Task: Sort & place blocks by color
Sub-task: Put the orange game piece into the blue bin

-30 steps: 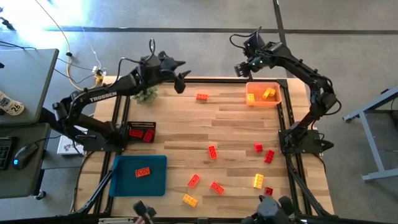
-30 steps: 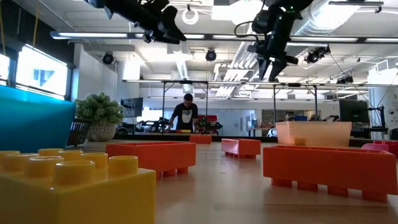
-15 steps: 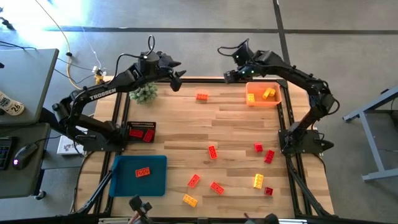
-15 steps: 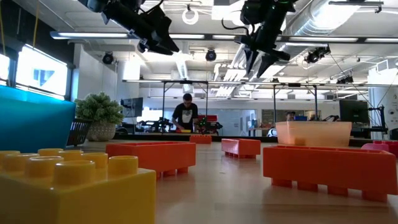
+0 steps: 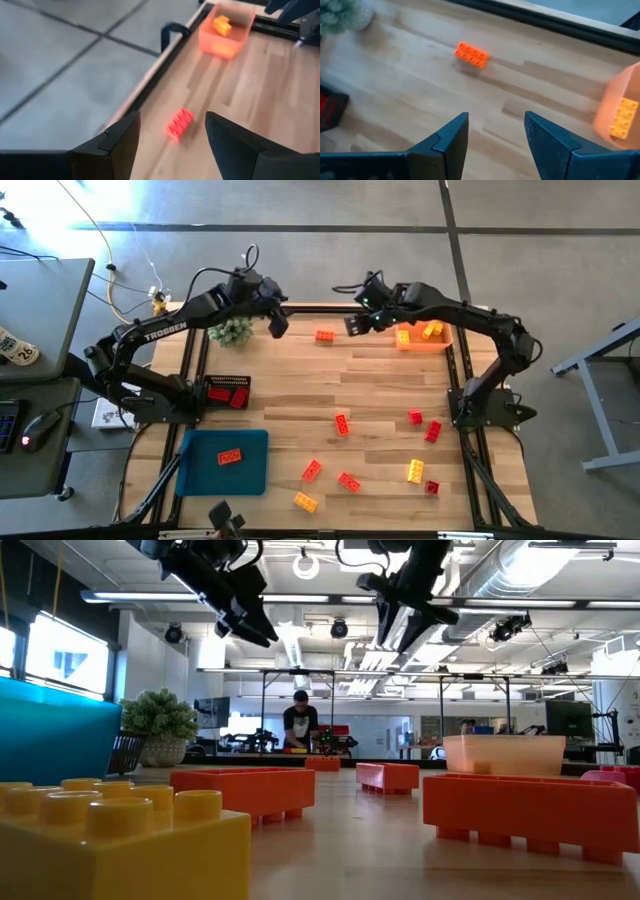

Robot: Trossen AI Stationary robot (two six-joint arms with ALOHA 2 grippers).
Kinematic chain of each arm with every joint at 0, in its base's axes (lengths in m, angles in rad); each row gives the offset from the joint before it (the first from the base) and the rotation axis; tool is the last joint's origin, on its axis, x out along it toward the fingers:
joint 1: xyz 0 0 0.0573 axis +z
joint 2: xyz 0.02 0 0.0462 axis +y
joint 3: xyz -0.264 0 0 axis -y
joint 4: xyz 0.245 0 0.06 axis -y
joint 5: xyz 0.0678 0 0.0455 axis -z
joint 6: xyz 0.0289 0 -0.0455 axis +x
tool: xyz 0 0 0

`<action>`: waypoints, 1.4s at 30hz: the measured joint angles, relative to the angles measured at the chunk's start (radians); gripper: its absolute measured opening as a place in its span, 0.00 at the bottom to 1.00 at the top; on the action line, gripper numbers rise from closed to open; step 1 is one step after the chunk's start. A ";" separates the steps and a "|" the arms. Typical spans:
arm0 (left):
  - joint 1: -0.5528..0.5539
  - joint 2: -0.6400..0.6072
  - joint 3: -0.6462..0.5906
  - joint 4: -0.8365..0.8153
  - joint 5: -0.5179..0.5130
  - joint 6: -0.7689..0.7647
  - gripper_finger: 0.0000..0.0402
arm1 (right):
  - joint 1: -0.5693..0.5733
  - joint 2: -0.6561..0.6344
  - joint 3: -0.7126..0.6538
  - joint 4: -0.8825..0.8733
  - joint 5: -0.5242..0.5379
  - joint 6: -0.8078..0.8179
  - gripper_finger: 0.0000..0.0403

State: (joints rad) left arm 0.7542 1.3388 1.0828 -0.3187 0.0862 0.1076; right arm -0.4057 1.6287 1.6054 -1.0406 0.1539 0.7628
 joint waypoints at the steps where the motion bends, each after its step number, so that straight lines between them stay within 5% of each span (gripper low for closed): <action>1: -0.004 0.000 0.000 -0.016 0.000 -0.017 0.53 | 0.007 0.000 0.000 0.004 0.000 0.000 0.45; 17: -0.266 0.000 0.000 -0.100 -0.011 -0.396 0.53 | -0.022 0.000 0.000 0.012 0.026 -0.207 0.45; 33: -0.598 0.000 0.000 -0.108 -0.254 -0.804 0.53 | -0.040 0.000 0.000 0.007 0.022 -0.478 0.45; 42: -0.740 0.000 0.000 -0.104 -0.325 -0.909 0.53 | -0.040 0.000 0.000 0.003 0.022 -0.455 0.45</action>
State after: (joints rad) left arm 0.0140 1.3388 1.0824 -0.4225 -0.2386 -0.8016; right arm -0.4454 1.6287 1.6054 -1.0380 0.1761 0.3079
